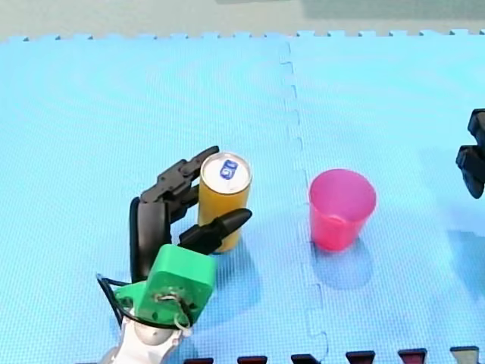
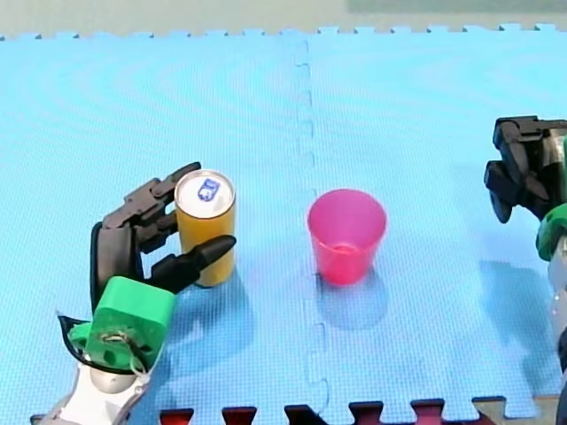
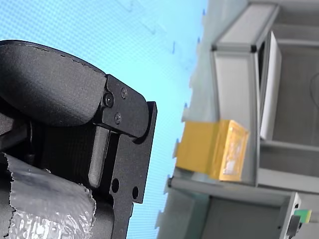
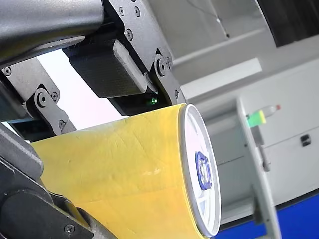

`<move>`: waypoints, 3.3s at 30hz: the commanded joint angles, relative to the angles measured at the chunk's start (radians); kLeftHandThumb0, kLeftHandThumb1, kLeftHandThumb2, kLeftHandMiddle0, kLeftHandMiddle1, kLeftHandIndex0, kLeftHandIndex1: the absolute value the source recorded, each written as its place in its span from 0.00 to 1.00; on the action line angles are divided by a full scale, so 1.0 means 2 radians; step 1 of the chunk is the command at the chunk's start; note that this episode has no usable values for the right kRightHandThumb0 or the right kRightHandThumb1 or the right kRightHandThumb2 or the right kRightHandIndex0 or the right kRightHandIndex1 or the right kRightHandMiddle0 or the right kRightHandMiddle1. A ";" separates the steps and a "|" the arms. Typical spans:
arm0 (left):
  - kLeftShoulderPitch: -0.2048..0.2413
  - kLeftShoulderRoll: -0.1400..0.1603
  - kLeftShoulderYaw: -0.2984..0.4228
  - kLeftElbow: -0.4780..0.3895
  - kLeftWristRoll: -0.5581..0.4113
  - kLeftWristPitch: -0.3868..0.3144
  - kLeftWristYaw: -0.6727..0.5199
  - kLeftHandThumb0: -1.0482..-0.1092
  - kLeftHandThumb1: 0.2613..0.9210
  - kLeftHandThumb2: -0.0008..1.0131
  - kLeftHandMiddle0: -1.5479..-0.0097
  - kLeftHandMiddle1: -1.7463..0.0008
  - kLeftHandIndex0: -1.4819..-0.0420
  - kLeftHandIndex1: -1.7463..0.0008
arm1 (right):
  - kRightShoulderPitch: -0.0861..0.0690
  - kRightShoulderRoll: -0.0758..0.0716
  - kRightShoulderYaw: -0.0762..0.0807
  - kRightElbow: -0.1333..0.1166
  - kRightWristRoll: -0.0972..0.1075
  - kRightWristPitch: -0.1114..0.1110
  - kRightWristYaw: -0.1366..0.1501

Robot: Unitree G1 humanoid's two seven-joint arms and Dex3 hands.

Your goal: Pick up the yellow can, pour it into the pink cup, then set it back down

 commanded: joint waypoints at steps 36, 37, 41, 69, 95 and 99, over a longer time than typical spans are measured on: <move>-0.008 -0.015 0.015 0.066 -0.049 -0.013 -0.046 0.75 0.83 0.00 0.19 1.00 0.23 1.00 | -0.004 -0.009 0.000 -0.004 0.004 0.006 -0.001; -0.008 -0.013 0.011 0.066 -0.043 -0.013 -0.040 0.75 0.84 0.00 0.20 1.00 0.23 1.00 | -0.004 -0.008 0.000 -0.004 0.005 0.006 -0.001; -0.009 -0.003 -0.008 0.065 -0.010 -0.008 -0.006 0.69 0.81 0.00 0.25 1.00 0.33 1.00 | -0.003 -0.007 0.000 -0.004 0.006 0.006 -0.002; -0.028 0.018 -0.080 0.071 0.067 0.092 0.099 0.00 0.80 0.00 0.82 1.00 0.83 1.00 | -0.001 -0.008 -0.003 -0.002 0.009 0.002 0.003; -0.011 0.012 -0.035 0.024 -0.019 0.110 -0.049 0.00 0.81 0.00 0.84 1.00 0.89 1.00 | -0.004 -0.009 -0.008 -0.001 0.011 0.008 0.008; -0.003 0.013 -0.027 0.013 -0.028 0.106 -0.057 0.00 0.80 0.00 0.83 1.00 0.89 1.00 | -0.003 -0.009 -0.008 -0.001 0.012 0.008 0.008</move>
